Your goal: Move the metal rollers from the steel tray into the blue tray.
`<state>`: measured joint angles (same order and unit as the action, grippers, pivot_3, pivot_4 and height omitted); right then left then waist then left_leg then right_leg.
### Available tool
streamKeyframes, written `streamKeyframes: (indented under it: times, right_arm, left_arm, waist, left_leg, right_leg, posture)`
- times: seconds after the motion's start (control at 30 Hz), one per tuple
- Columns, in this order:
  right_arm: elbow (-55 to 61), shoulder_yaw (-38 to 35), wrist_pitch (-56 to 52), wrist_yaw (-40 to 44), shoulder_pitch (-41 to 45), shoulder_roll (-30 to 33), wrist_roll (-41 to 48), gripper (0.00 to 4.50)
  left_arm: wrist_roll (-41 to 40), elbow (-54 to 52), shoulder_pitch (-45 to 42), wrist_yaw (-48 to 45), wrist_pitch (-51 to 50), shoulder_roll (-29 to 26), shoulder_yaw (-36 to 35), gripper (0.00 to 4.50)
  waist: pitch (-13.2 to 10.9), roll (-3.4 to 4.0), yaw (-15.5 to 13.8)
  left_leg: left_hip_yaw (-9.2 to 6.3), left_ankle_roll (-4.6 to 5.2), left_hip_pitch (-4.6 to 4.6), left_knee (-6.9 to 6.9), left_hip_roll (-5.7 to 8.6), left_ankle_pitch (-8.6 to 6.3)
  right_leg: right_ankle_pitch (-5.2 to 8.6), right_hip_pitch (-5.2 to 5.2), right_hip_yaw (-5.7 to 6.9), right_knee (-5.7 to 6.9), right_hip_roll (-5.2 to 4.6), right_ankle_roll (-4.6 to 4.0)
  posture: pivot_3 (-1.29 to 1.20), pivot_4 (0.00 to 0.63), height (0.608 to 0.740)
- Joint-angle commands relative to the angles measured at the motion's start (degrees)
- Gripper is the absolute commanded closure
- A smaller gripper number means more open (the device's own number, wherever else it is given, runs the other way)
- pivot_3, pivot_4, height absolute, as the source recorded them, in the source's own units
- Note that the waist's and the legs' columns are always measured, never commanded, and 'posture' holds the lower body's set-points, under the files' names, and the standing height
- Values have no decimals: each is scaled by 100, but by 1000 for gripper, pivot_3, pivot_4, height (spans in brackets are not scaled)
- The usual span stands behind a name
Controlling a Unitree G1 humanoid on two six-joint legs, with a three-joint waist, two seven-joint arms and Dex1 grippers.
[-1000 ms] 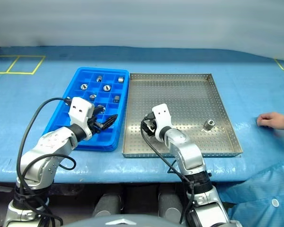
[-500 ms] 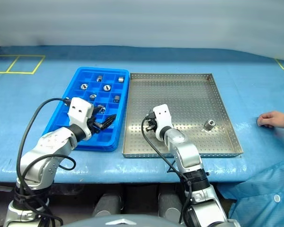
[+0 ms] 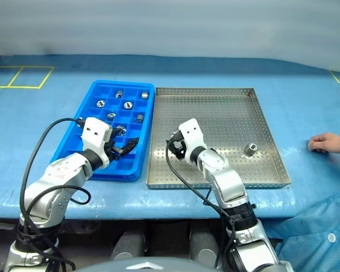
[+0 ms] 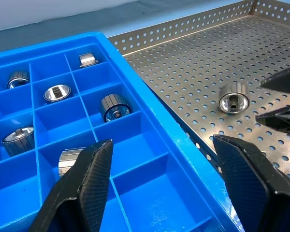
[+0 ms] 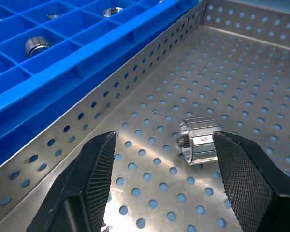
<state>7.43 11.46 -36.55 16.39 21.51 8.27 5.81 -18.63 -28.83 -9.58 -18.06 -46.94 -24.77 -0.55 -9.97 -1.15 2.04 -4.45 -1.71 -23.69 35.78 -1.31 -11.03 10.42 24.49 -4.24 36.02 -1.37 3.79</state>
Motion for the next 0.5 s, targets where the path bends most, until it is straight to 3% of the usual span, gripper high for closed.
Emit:
streamKeyframes:
  times: [0.03, 0.27, 0.5]
  right_arm:
    - [-521, -320, 574, -94, 343, -102, -4, 1315]
    - [-2315, -664, 1129, 357, 1264, -299, 259, 1315]
    - [-3196, -787, 1401, 625, 1659, -575, 395, 1315]
  left_arm:
    - [29, -56, -34, -13, 99, 34, -3, 880]
    - [65, 10, -95, -29, 101, 16, 53, 880]
    - [100, -48, -21, 21, 56, -24, 9, 880]
  waist:
    - [0, 0, -4]
    - [0, 0, 10]
    - [-1, 0, 0]
  left_leg:
    - [-1, 0, 0, 0, 0, 0]
    - [1, 0, 0, -1, 0, 0]
    - [-2, 0, 0, -14, 0, 0]
  right_leg:
    - [0, -1, 0, 0, 0, 0]
    - [-2, -1, -1, 0, 1, 1]
    - [-2, 1, 0, -1, 1, 0]
  posture:
    - [85, 150, 740]
    - [87, 150, 740]
    - [110, 150, 740]
